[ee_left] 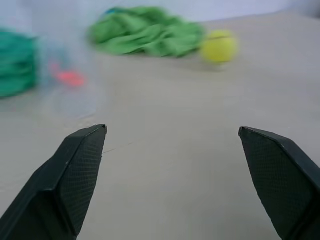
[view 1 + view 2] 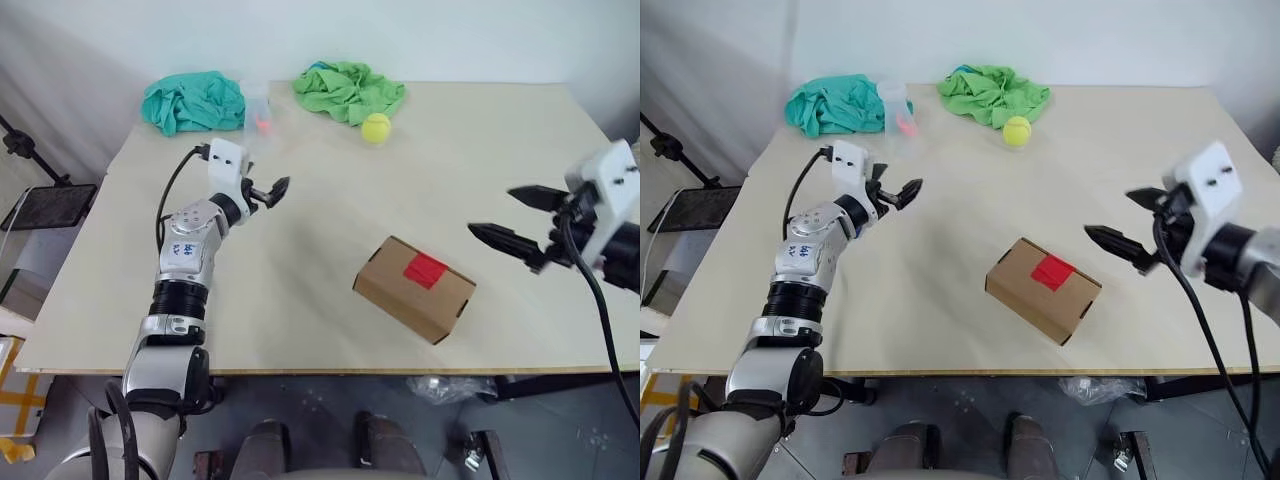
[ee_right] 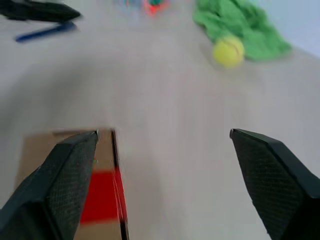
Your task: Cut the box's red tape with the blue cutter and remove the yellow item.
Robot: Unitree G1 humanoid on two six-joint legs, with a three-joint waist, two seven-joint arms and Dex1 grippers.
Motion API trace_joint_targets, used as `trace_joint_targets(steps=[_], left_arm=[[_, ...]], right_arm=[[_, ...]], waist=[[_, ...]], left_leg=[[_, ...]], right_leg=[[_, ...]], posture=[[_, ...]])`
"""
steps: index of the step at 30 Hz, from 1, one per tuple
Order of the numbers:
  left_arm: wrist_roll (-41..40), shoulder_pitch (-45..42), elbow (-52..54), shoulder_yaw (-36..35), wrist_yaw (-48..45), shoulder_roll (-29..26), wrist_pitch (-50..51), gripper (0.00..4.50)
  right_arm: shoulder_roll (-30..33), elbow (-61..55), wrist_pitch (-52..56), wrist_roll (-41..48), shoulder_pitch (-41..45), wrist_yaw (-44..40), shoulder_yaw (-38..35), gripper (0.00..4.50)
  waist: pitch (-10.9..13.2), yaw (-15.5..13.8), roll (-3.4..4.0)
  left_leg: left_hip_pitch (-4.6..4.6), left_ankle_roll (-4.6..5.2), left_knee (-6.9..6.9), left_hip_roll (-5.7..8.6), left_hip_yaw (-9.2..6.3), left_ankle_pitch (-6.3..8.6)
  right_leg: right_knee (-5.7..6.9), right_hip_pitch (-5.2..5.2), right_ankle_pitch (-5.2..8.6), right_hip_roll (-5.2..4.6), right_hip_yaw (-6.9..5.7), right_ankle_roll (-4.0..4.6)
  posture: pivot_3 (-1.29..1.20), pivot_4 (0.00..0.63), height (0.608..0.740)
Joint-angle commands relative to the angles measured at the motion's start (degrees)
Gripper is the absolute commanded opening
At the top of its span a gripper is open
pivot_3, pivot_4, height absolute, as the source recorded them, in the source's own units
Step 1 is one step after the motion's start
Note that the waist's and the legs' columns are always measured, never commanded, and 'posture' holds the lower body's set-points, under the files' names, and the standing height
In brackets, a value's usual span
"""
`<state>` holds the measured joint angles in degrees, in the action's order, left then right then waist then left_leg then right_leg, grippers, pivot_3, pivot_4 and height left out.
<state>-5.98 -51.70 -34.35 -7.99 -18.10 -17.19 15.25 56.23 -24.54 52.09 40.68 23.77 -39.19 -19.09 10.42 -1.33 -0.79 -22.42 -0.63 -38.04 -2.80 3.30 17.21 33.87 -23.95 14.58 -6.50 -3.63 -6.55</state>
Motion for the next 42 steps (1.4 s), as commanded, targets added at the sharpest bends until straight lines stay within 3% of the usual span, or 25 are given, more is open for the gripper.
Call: trace_joint_targets(steps=[1,4,11,18,24,25,29,35,37,42], left_arm=[[1.44,-0.96,0.24,-0.28,3.55,-1.78,3.66,4.5],[2.63,-1.12,0.34,0.21,5.95,-3.5,12.47,4.5],[1.14,2.08,5.99,-2.53,9.98,-4.31,21.72,4.5],[1.36,2.69,3.06,-2.16,10.27,-3.41,27.23,4.5],[1.36,2.24,2.26,-2.02,10.08,-3.55,28.43,3.02],[1.58,2.18,2.02,-1.92,10.23,-3.71,28.54,3.02],[1.78,1.97,1.13,-1.8,10.19,-4.2,29.16,2.09],[1.85,2.58,1.54,-1.9,10.44,-4.55,29.47,2.09],[1.82,2.94,1.89,-1.72,9.99,-4.78,29.92,1.72],[2.14,4.0,3.45,-0.76,8.43,-6.11,30.74,1.72]], right_arm=[[0.08,3.08,-3.42,-2.12,3.5,-2.41,3.67,4.44],[-0.02,5.29,-5.25,-3.47,5.04,-3.93,6.01,4.44],[-0.24,5.99,-6.22,-4.46,4.06,-5.48,6.38,4.44],[-0.77,6.72,-6.01,-5.01,5.29,-5.86,6.75,4.44],[-0.78,7.1,-6.13,-5.4,5.37,-6.12,6.8,4.5],[-0.76,7.15,-6.17,-5.47,5.29,-6.15,6.76,4.5],[-0.7,7.42,-6.26,-5.72,5.04,-6.44,6.55,4.5],[-0.89,8.04,-6.62,-6.32,5.44,-6.79,6.98,4.5],[-0.9,8.17,-6.72,-6.43,5.54,-6.9,7.11,4.5],[-1.28,8.45,-7.07,-6.79,6.05,-7.19,7.82,4.5]], waist=[[0.01,-0.06,-0.01],[0.01,-0.23,-0.02],[0.04,-0.15,-0.08],[0.04,-0.11,-0.08],[0.04,-0.11,-0.07],[0.04,-0.12,-0.07],[0.04,-0.12,-0.07],[0.04,-0.11,-0.07],[0.04,-0.11,-0.07],[0.04,0.12,-0.07]], left_leg=[[-0.01,-0.01,0.01,0.0,0.01,-0.01],[-0.09,-0.04,-0.01,0.0,0.07,-0.02],[-0.1,-0.16,-0.01,0.0,0.26,-0.06],[0.02,-0.2,-0.02,0.0,0.33,-0.08],[0.05,-0.19,-0.02,-0.01,0.35,-0.07],[0.05,-0.19,-0.02,-0.01,0.36,-0.07],[0.05,-0.19,-0.04,-0.01,0.38,-0.07],[0.08,-0.21,-0.04,-0.01,0.4,-0.08],[0.09,-0.21,-0.04,-0.01,0.41,-0.08],[0.12,-0.21,-0.04,-0.01,0.43,-0.08]], right_leg=[[0.0,0.0,0.0,0.0,0.0,0.0],[-0.07,-0.02,-0.01,-0.03,-0.02,-0.02],[-0.11,-0.07,-0.03,-0.07,-0.05,-0.06],[-0.01,-0.07,-0.03,-0.08,0.0,-0.05],[0.02,-0.07,-0.03,-0.08,0.02,-0.05],[0.03,-0.06,-0.03,-0.08,0.02,-0.05],[0.03,-0.06,-0.03,-0.09,0.02,-0.05],[0.06,-0.06,-0.03,-0.09,0.05,-0.06],[0.08,-0.06,-0.03,-0.09,0.06,-0.05],[0.09,-0.06,-0.03,-0.09,0.08,-0.05]], posture=[[0.0,0.15,0.74],[0.0,0.15,0.74],[0.0,0.15,0.74],[0.0,0.15,0.74],[0.0,0.15,0.74],[0.0,0.15,0.74],[0.0,0.15,0.74],[0.0,0.15,0.74],[0.0,0.15,0.74],[0.0,0.15,0.74]])
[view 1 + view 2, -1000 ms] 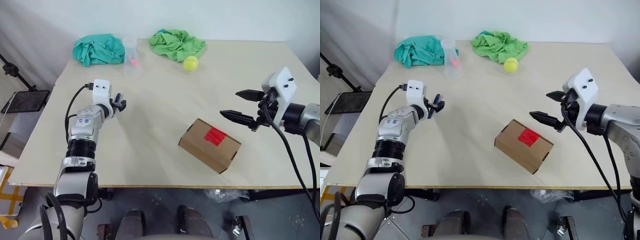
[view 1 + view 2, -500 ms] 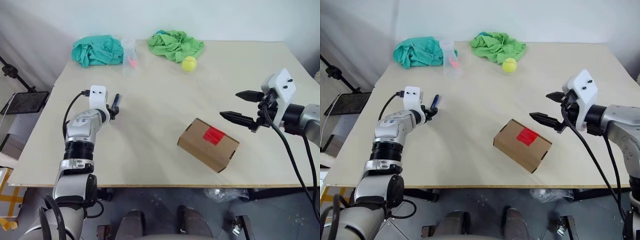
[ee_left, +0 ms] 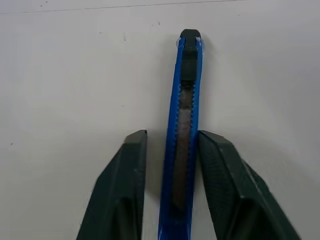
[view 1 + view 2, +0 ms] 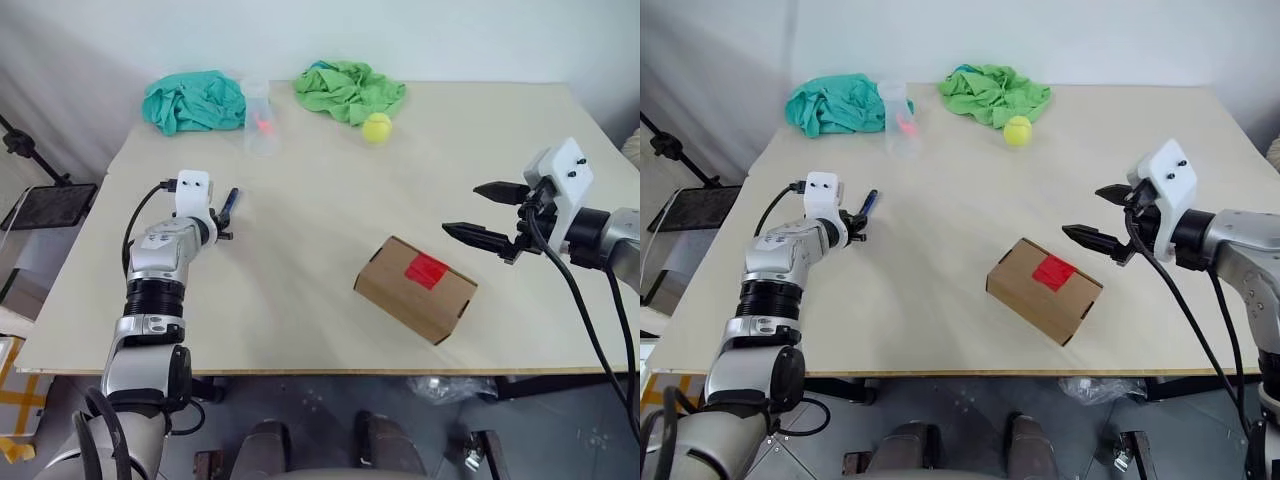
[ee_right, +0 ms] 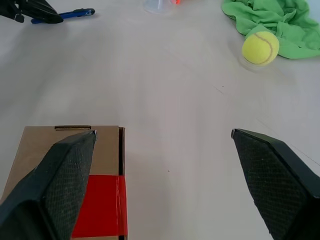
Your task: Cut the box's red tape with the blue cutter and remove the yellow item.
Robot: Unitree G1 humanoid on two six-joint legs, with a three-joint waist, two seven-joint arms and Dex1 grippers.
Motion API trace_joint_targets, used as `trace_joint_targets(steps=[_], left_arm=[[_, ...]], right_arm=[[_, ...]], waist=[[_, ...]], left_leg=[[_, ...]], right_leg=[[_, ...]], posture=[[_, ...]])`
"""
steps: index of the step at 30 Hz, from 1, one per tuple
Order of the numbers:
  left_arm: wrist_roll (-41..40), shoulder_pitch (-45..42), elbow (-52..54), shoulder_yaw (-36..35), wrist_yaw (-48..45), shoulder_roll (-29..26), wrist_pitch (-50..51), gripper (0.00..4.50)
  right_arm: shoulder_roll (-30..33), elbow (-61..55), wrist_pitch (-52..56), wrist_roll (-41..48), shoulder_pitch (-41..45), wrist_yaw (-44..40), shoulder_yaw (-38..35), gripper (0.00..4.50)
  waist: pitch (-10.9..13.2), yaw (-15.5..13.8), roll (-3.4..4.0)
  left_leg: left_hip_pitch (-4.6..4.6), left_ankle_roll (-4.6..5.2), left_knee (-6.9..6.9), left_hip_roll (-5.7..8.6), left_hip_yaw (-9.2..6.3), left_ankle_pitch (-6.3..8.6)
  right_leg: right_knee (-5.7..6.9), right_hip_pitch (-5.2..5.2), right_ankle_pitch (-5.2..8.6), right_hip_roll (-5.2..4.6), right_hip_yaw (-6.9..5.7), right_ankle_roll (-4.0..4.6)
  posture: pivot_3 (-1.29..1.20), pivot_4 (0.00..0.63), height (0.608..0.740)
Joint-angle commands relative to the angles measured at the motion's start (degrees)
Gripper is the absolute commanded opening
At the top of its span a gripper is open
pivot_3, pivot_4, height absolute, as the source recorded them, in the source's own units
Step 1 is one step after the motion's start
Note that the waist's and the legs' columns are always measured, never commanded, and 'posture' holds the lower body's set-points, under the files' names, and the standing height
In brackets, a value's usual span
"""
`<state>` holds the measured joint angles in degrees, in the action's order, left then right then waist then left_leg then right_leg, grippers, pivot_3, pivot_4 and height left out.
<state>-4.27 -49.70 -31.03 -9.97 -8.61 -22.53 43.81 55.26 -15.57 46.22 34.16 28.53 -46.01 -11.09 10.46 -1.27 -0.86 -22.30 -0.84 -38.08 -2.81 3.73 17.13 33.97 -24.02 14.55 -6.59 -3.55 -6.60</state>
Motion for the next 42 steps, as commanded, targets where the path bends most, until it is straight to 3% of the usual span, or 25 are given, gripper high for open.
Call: trace_joint_targets(steps=[1,2,6,14,17,19,25,32,35,39,42], left_arm=[[0.44,2.11,0.32,1.25,-1.12,-0.89,2.26,1.72],[0.41,2.19,0.49,1.24,-1.1,-0.94,2.33,1.72],[0.38,2.5,1.5,1.51,-2.05,-1.63,3.48,0.95],[-0.75,5.32,8.38,3.67,-7.69,-4.14,7.0,0.95],[-2.34,7.59,13.43,5.62,-14.53,-6.64,5.66,0.95],[-4.22,11.33,20.38,9.27,-24.19,-10.81,2.91,0.95],[-7.79,19.3,30.51,9.19,-35.24,-17.37,-3.07,0.95],[-7.25,28.89,36.79,7.74,-39.59,-21.99,-13.43,0.95],[-6.58,30.68,37.72,7.8,-39.72,-22.71,-16.0,0.91],[-4.99,32.5,38.64,8.7,-38.84,-22.6,-17.86,0.91],[-4.75,33.23,39.49,8.81,-38.7,-22.34,-18.63,0.91]], right_arm=[[-0.39,-0.51,-1.19,-0.34,1.36,-0.4,-0.11,4.5],[-0.46,-0.49,-1.18,-0.4,1.42,-0.41,-0.08,4.5],[-0.93,-0.14,-1.42,-0.67,2.29,-0.61,0.83,4.5],[-2.71,1.18,-2.64,-1.93,4.89,-1.42,3.11,4.5],[-3.93,1.23,-3.18,-2.28,6.87,-1.64,4.87,4.5],[-5.87,0.4,-2.71,-2.14,9.25,-1.37,6.77,4.5],[-13.67,-3.85,1.31,-4.01,14.52,3.35,15.22,4.5],[-24.07,-0.87,2.88,-12.26,21.93,6.39,30.38,4.5],[-26.49,2.13,5.06,-14.72,24.23,6.04,34.8,3.88],[-31.1,9.42,0.48,-21.87,26.53,6.1,42.55,2.48],[-34.28,13.77,-1.81,-25.03,27.46,6.05,44.23,1.39]], waist=[[0.0,0.09,0.0],[0.0,0.07,0.0],[0.0,0.06,0.0],[0.0,0.22,0.0],[0.0,0.32,0.0],[0.0,0.54,0.0],[0.0,0.79,0.0],[0.0,1.45,0.0],[0.0,1.3,0.0],[0.0,1.49,0.0],[0.0,1.59,0.0]], left_leg=[[0.01,0.0,0.0,0.0,0.01,0.0],[0.01,0.0,0.0,-0.01,0.02,0.0],[0.01,-0.01,0.0,-0.01,0.03,0.0],[0.02,-0.03,0.0,-0.01,0.06,0.01],[0.02,-0.06,0.0,-0.02,0.07,-0.01],[-0.01,-0.11,0.01,-0.02,0.09,-0.03],[-0.29,-0.43,0.0,-0.07,0.24,-0.1],[-0.48,-0.32,-0.04,-0.1,0.25,-0.04],[-0.74,-0.12,-0.16,-0.09,0.36,0.07],[-0.93,-0.11,-0.39,-0.1,0.39,0.08],[-0.93,-0.09,-0.5,-0.13,0.39,0.09]], right_leg=[[0.0,0.0,0.0,0.0,0.01,0.0],[0.0,0.0,0.0,0.0,0.01,0.0],[0.01,0.0,0.0,0.0,0.02,0.0],[0.01,0.0,0.0,0.0,0.04,0.0],[0.02,-0.02,0.0,0.01,0.05,0.0],[0.04,-0.08,0.0,0.01,0.06,0.01],[0.24,-0.53,0.03,0.01,0.17,0.07],[0.43,-0.83,0.08,0.0,0.18,0.16],[0.75,-1.25,0.12,-0.04,0.17,0.22],[1.01,-1.43,0.14,-0.05,0.09,0.26],[1.13,-1.44,0.14,-0.04,0.09,0.27]], posture=[[0.0,0.15,0.74],[0.0,0.15,0.74],[0.0,0.15,0.74],[0.0,0.15,0.74],[0.0,0.15,0.74],[0.0,0.15,0.74],[0.0,0.15,0.74],[0.0,0.15,0.74],[0.0,0.15,0.74],[0.0,0.15,0.74],[0.0,0.15,0.74]])
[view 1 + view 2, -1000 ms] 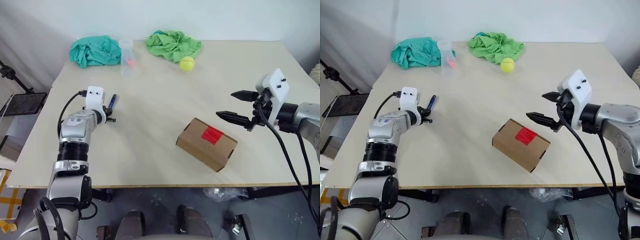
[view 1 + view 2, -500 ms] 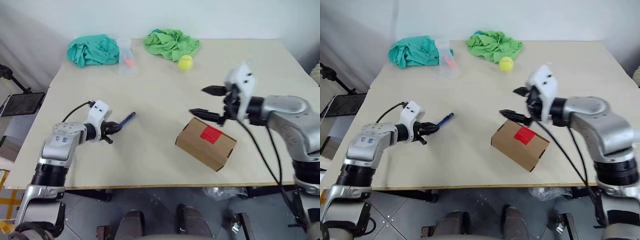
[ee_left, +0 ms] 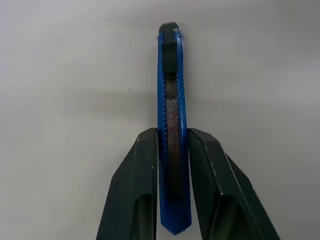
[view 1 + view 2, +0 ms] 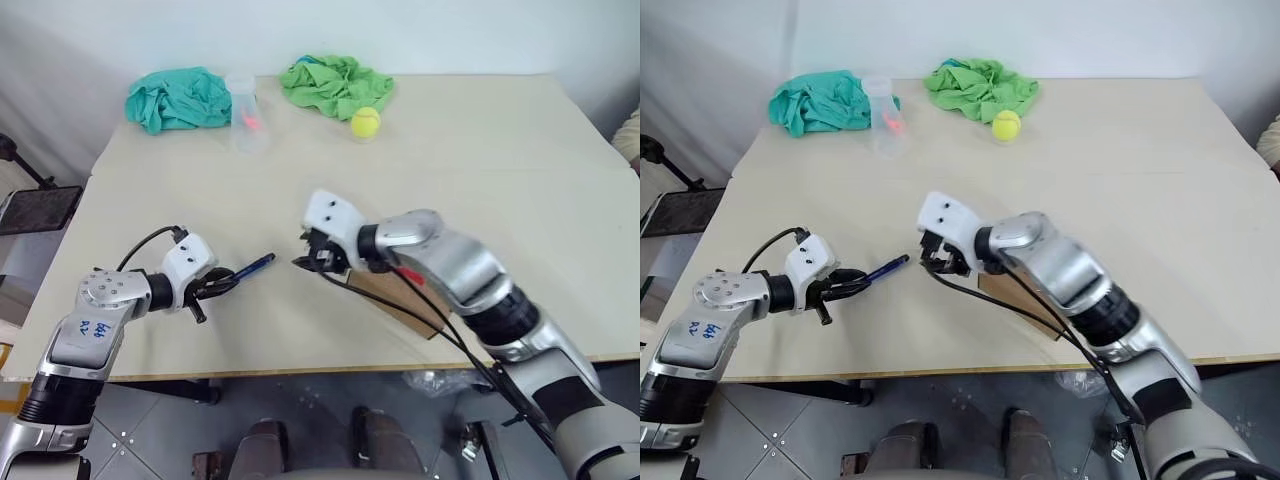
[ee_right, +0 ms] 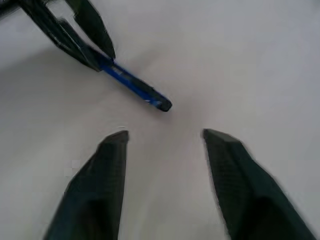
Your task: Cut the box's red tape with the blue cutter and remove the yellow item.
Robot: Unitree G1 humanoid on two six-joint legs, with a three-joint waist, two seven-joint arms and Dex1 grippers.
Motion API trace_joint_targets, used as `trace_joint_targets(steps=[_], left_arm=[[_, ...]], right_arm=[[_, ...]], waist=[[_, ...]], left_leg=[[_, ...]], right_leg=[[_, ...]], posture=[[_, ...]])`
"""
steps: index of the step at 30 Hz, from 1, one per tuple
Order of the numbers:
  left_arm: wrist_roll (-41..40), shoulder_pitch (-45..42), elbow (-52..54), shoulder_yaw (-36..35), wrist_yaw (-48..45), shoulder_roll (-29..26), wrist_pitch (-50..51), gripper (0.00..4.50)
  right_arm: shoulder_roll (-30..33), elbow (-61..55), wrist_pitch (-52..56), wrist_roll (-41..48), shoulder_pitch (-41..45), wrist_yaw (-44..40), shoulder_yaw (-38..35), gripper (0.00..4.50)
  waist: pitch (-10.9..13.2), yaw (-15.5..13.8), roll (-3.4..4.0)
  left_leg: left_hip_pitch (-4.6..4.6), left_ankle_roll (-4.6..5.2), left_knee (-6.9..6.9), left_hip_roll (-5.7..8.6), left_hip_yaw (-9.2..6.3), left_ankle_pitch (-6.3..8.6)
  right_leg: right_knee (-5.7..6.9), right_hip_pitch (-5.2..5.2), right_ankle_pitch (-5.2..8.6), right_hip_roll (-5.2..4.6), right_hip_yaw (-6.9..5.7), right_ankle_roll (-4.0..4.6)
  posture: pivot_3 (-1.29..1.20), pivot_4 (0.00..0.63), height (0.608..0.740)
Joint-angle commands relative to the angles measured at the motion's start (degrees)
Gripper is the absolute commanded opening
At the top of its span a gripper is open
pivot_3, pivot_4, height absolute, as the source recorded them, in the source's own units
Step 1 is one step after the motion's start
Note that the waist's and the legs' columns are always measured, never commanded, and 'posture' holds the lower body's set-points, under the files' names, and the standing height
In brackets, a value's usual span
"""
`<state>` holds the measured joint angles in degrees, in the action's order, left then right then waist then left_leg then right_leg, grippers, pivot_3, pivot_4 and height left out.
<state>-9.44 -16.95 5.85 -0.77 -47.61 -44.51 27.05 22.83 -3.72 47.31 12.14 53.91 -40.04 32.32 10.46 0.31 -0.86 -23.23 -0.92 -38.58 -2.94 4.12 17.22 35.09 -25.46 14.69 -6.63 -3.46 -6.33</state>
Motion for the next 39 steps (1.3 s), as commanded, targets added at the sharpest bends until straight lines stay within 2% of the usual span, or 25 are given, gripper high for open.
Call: trace_joint_targets(steps=[1,4,10,24,39], left_arm=[[0.55,0.82,2.93,-0.44,0.21,-0.39,-2.74,0.91],[1.34,1.79,3.44,-0.41,0.23,-0.51,-5.33,0.91],[1.88,2.27,3.48,-0.2,0.22,-0.49,-6.51,0.91],[1.91,2.56,4.25,0.04,-0.13,0.08,-6.12,0.91],[3.2,2.64,2.72,1.34,0.17,0.3,-5.89,0.91]], right_arm=[[-2.88,3.29,-3.54,-3.96,2.46,-0.03,1.18,1.07],[-6.54,8.86,-6.12,-6.83,4.08,0.17,1.97,0.05],[-11.09,16.52,-10.15,-10.51,5.86,-0.88,1.65,0.05],[-16.1,23.44,-13.58,-15.2,4.96,-3.29,1.12,0.05],[-18.8,21.61,-13.07,-16.04,3.11,-3.88,0.41,0.05]], waist=[[0.0,0.02,0.0],[0.0,0.24,0.0],[0.0,0.96,0.0],[0.0,1.5,0.0],[0.0,1.48,0.0]], left_leg=[[0.0,0.0,-0.01,-0.01,0.0,0.0],[0.0,0.0,-0.06,-0.02,0.0,0.0],[0.01,0.0,-0.07,-0.04,0.0,0.0],[0.06,-0.02,-0.08,-0.1,0.0,-0.01],[0.07,-0.03,-0.1,-0.11,-0.01,-0.01]], right_leg=[[0.03,-0.01,0.0,0.01,0.0,0.01],[0.1,-0.03,0.01,0.01,0.01,0.02],[0.17,-0.03,0.03,0.01,0.0,0.05],[0.36,-0.08,0.08,0.04,-0.02,0.15],[0.4,-0.09,0.1,0.03,-0.02,0.17]], posture=[[0.0,0.15,0.74],[0.0,0.15,0.74],[0.0,0.15,0.74],[0.0,0.15,0.74],[0.0,0.15,0.74]])
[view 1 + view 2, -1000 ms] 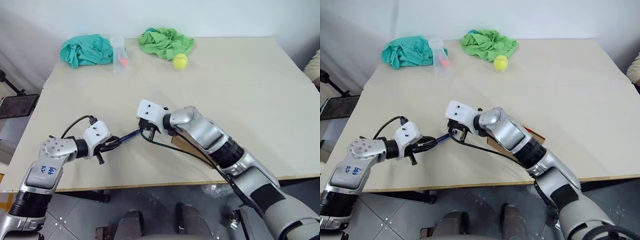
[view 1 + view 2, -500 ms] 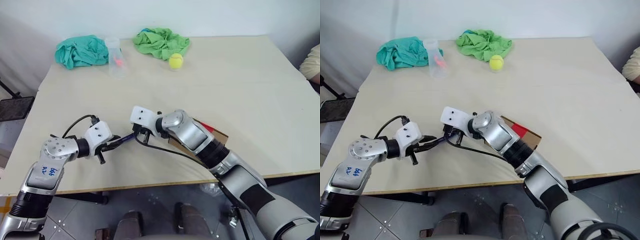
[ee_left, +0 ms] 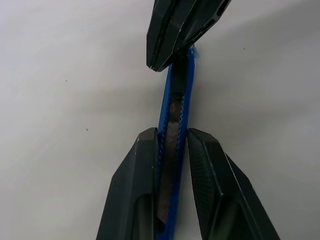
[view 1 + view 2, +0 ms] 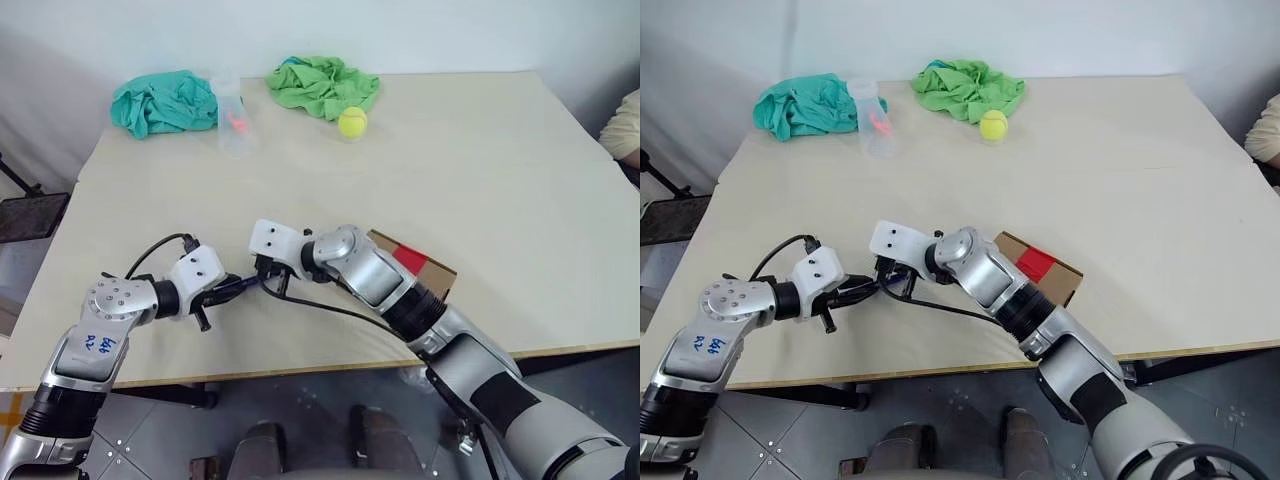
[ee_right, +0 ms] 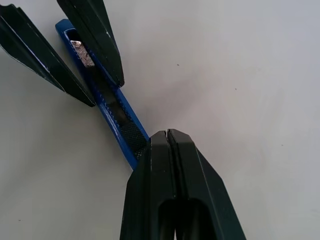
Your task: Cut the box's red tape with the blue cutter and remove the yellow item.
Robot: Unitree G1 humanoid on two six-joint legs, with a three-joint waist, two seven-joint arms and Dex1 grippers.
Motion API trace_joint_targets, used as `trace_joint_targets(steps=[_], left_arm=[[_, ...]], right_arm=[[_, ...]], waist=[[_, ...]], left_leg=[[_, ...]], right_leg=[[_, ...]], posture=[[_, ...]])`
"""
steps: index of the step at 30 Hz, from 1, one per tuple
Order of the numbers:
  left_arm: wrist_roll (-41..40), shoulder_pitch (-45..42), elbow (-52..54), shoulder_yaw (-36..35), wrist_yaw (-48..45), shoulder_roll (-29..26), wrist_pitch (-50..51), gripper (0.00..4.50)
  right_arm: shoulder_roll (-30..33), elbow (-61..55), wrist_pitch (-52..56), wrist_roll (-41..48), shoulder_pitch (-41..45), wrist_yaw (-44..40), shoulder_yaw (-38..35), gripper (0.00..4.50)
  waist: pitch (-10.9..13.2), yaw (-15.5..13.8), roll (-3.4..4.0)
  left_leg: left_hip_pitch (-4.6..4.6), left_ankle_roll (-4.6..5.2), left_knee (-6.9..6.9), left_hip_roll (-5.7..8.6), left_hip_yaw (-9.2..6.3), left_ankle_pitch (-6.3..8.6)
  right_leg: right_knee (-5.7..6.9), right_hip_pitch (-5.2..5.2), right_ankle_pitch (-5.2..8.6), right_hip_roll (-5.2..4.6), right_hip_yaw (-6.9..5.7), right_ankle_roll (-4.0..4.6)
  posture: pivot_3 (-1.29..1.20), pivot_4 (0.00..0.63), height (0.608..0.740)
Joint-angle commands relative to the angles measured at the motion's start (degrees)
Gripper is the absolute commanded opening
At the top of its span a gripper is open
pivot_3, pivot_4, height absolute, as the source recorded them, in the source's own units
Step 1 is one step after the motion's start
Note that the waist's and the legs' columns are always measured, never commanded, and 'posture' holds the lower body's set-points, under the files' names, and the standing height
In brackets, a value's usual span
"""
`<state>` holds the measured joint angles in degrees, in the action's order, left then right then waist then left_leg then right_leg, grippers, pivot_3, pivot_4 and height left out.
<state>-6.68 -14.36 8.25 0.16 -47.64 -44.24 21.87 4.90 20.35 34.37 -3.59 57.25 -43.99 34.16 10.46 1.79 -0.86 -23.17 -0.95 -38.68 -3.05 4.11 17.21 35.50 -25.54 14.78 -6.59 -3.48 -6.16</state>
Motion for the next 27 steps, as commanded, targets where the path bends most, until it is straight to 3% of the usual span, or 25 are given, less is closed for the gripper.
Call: trace_joint_targets(steps=[1,3,6,16,27], left_arm=[[0.71,0.02,-0.28,0.61,0.34,0.21,-1.0,0.91],[0.6,-0.02,-1.2,0.62,0.5,0.63,-0.9,0.91],[0.55,-0.11,-1.55,0.69,0.61,0.49,1.29,1.53],[-0.02,-1.76,-4.36,-0.05,-0.49,0.5,-1.53,4.41],[2.05,-2.86,-11.94,2.94,-3.38,0.24,-4.3,4.46]], right_arm=[[-0.74,-3.0,-0.22,-0.28,-0.28,0.06,-1.67,0.05],[-0.56,-4.17,-0.16,-0.06,-0.39,0.08,-2.47,0.05],[0.14,-7.16,1.07,0.71,-0.73,0.02,-4.16,0.0],[2.6,-14.63,5.19,1.64,-2.13,-0.75,-6.85,0.0],[3.76,-17.0,6.74,1.51,-3.61,-0.39,-6.9,0.0]], waist=[[0.0,-0.01,0.0],[0.0,-0.01,0.0],[0.0,-0.04,0.0],[0.0,-0.08,0.0],[0.0,-0.09,0.0]], left_leg=[[0.0,0.0,0.0,0.0,0.0,0.0],[0.0,0.0,0.0,0.0,0.0,0.0],[0.0,0.0,0.0,0.0,-0.01,0.0],[0.01,0.0,-0.04,0.0,-0.01,0.0],[0.07,0.0,-0.09,0.01,-0.01,0.0]], right_leg=[[0.0,0.0,0.0,0.0,0.0,0.0],[0.01,0.0,0.0,0.0,0.0,0.0],[0.02,0.0,0.0,0.0,0.0,0.01],[0.04,0.0,0.0,-0.01,0.0,0.01],[0.1,0.03,0.01,-0.01,0.0,0.01]], posture=[[0.0,0.15,0.74],[0.0,0.15,0.74],[0.0,0.15,0.74],[0.0,0.15,0.74],[0.0,0.15,0.74]])
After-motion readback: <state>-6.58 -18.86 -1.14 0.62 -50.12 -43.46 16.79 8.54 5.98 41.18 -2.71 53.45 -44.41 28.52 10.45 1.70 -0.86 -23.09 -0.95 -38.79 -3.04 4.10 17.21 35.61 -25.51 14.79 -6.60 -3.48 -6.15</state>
